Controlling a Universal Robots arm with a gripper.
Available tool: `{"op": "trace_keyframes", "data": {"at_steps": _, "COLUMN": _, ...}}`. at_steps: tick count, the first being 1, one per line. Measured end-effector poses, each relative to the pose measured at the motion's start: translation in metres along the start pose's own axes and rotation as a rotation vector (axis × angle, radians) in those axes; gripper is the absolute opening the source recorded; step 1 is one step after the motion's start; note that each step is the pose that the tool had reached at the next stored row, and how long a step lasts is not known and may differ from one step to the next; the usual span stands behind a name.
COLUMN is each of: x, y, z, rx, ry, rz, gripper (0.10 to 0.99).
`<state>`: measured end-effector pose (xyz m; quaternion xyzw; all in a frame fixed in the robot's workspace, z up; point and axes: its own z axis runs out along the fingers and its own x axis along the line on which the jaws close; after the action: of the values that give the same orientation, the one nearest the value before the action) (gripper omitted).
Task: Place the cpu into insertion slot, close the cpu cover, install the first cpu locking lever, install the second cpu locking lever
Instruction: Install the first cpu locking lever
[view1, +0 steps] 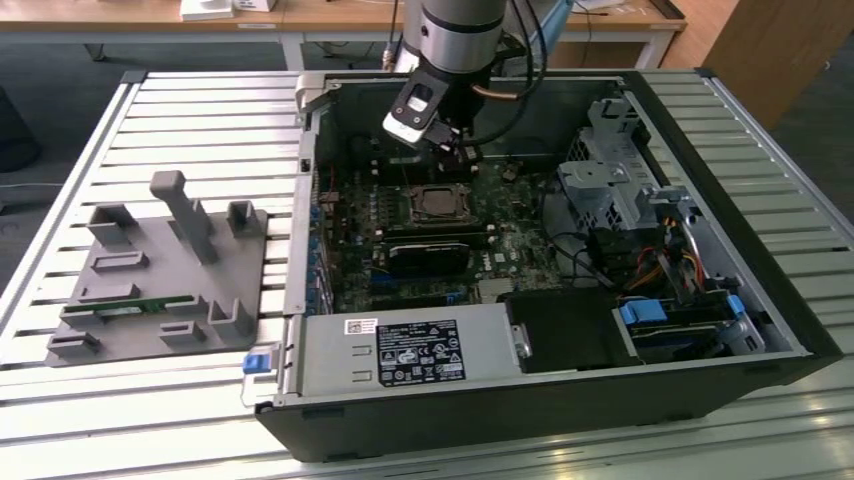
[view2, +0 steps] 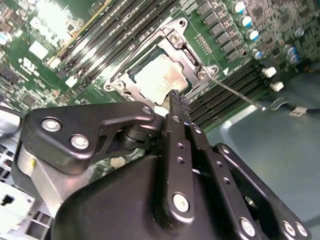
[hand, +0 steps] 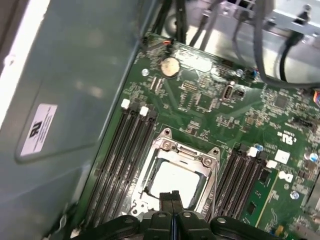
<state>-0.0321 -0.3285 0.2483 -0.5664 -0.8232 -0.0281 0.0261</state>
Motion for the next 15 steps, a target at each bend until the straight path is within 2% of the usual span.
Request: {"op": "trace_keyframes", "data": {"at_steps": 15, "x": 0.0000, "y": 0.0000, "z": 0.0000, "rx": 0.017, "ry": 0.0038, "rz": -0.226, "gripper": 0.106}}
